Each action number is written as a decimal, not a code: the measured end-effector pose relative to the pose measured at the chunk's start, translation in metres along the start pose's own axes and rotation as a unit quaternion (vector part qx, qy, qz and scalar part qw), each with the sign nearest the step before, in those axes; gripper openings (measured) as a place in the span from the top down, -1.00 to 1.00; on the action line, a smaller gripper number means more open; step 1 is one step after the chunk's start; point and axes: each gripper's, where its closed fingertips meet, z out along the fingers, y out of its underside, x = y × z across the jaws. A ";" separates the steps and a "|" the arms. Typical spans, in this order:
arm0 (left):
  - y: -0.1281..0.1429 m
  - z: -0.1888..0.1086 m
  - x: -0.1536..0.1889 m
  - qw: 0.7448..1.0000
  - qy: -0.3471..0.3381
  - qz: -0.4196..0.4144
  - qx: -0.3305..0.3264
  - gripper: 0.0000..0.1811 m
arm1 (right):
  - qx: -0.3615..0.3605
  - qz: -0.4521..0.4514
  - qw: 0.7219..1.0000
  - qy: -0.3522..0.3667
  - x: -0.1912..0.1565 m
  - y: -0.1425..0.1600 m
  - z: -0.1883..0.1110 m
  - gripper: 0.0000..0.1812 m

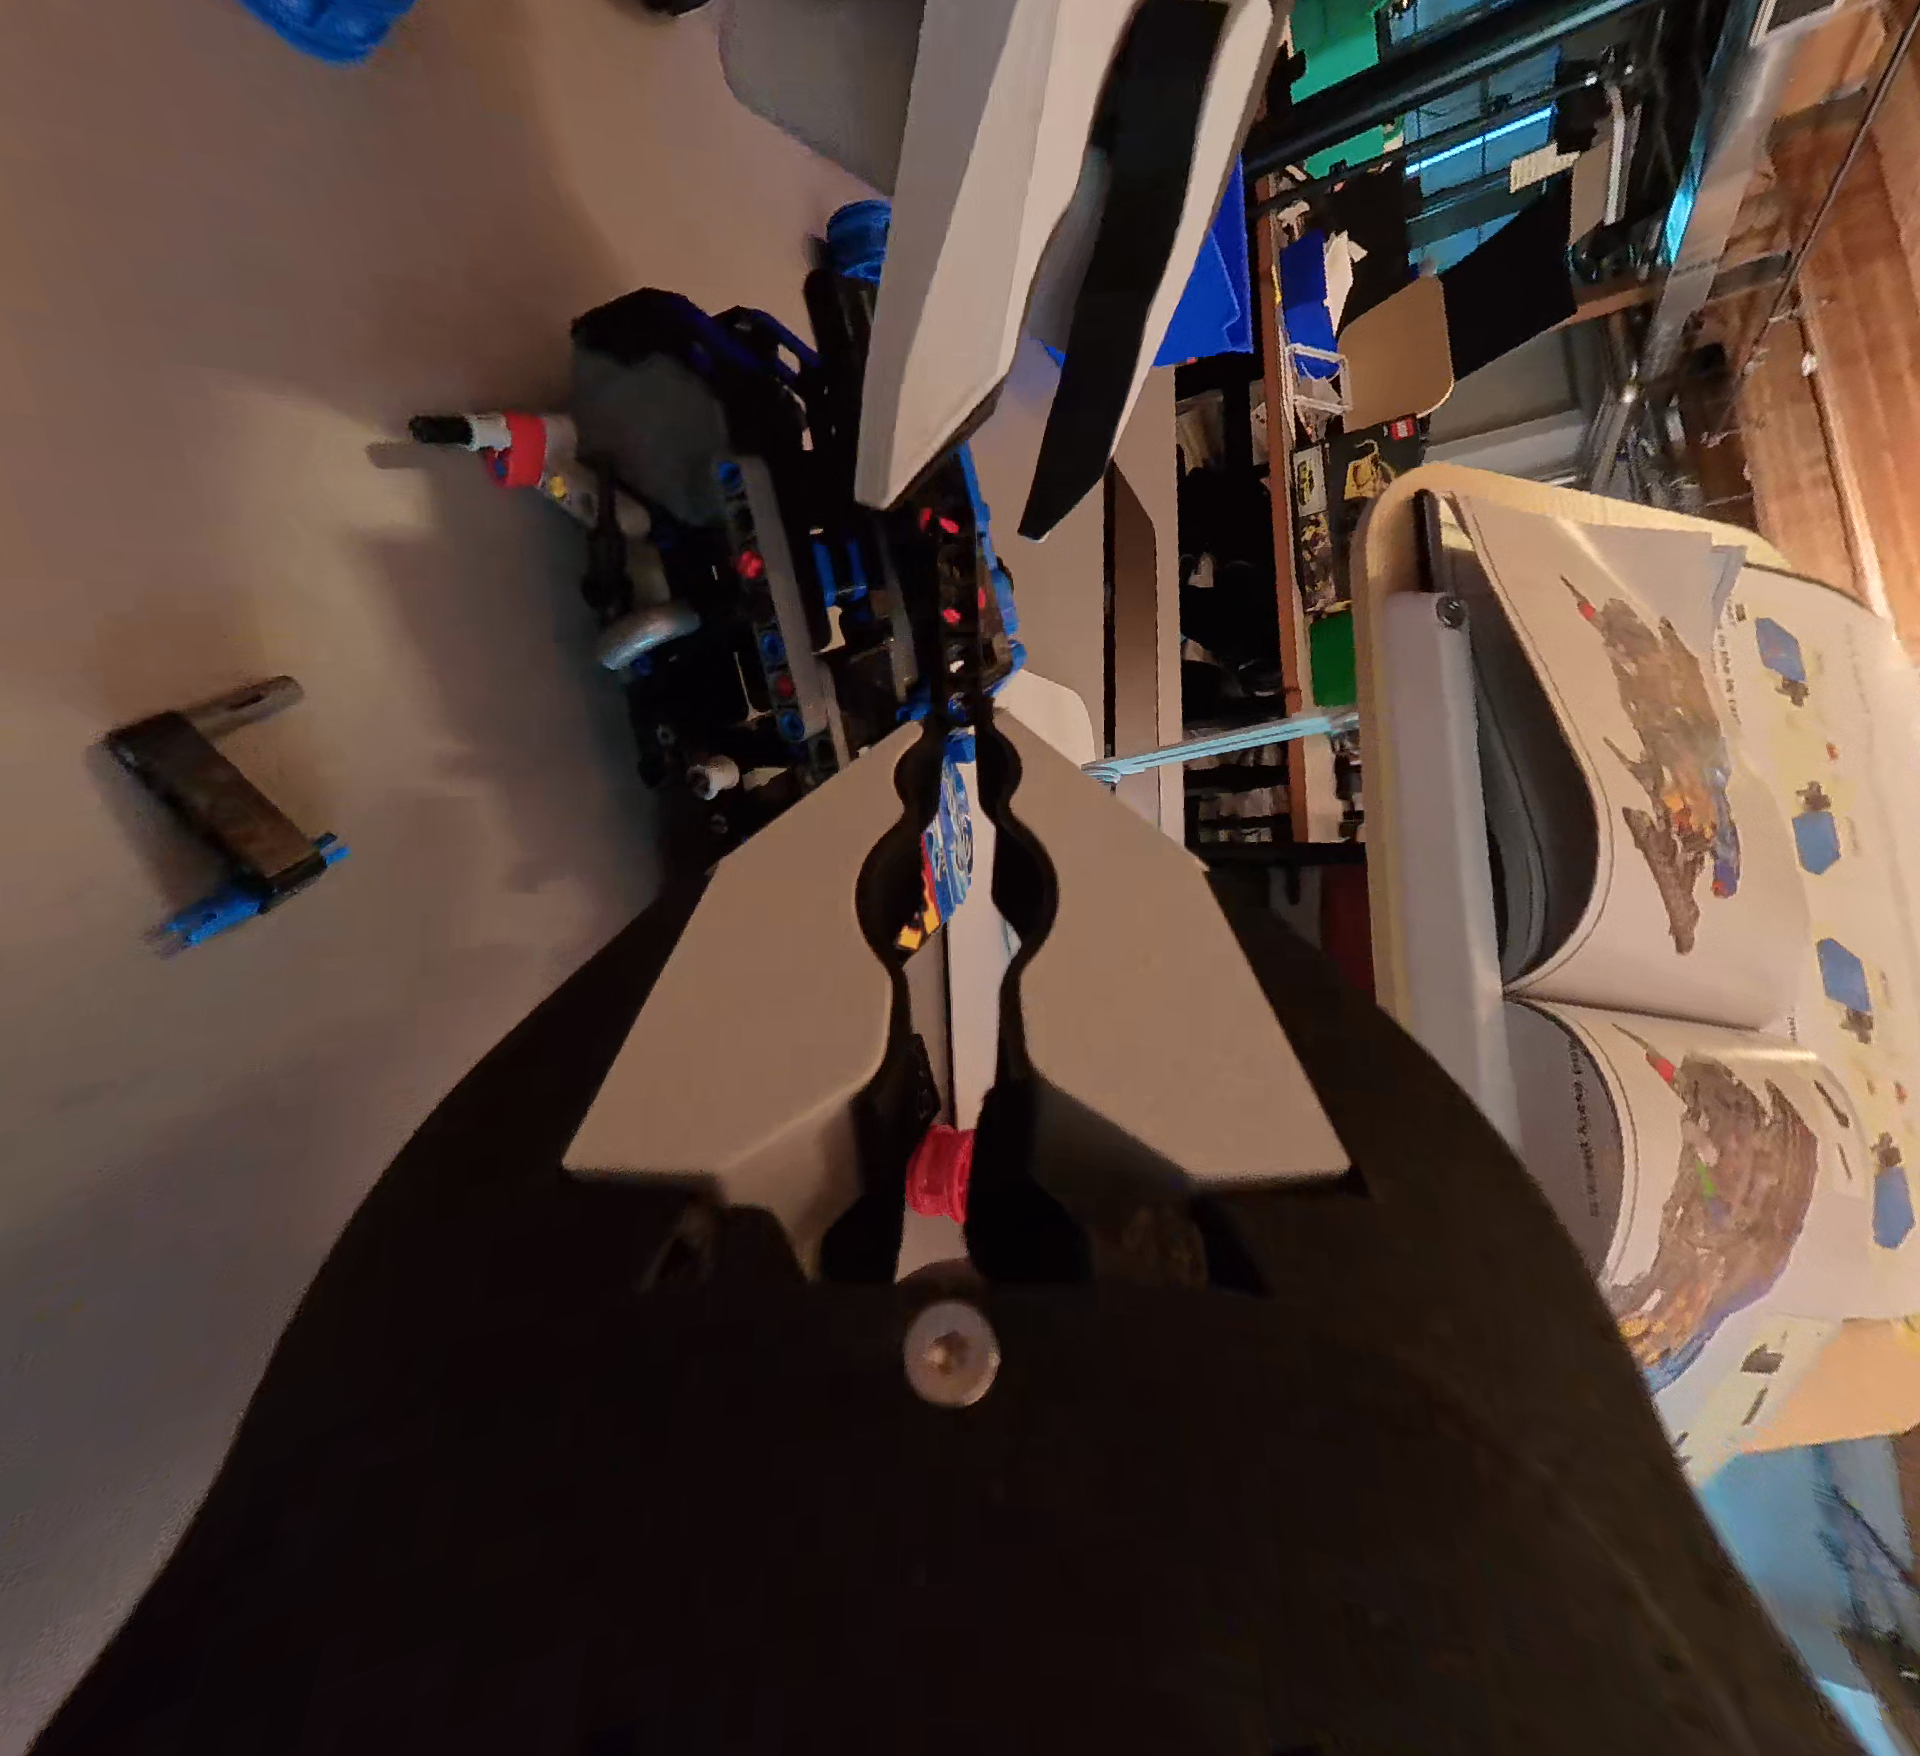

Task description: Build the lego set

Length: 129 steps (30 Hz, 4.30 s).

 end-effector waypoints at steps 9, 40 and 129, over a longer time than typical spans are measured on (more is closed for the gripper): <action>0.014 0.012 -0.006 0.999 -0.021 0.008 -0.035 0.39 | -0.015 -0.097 0.994 0.051 -0.003 0.007 0.011 0.95; 0.010 0.016 -0.016 0.997 -0.063 0.026 -0.028 0.44 | -0.038 -0.095 0.990 0.097 -0.004 0.008 0.017 0.94; 0.022 0.006 -0.019 0.995 -0.060 0.054 -0.051 0.37 | 0.051 0.205 0.968 -0.133 -0.015 -0.004 -0.006 0.95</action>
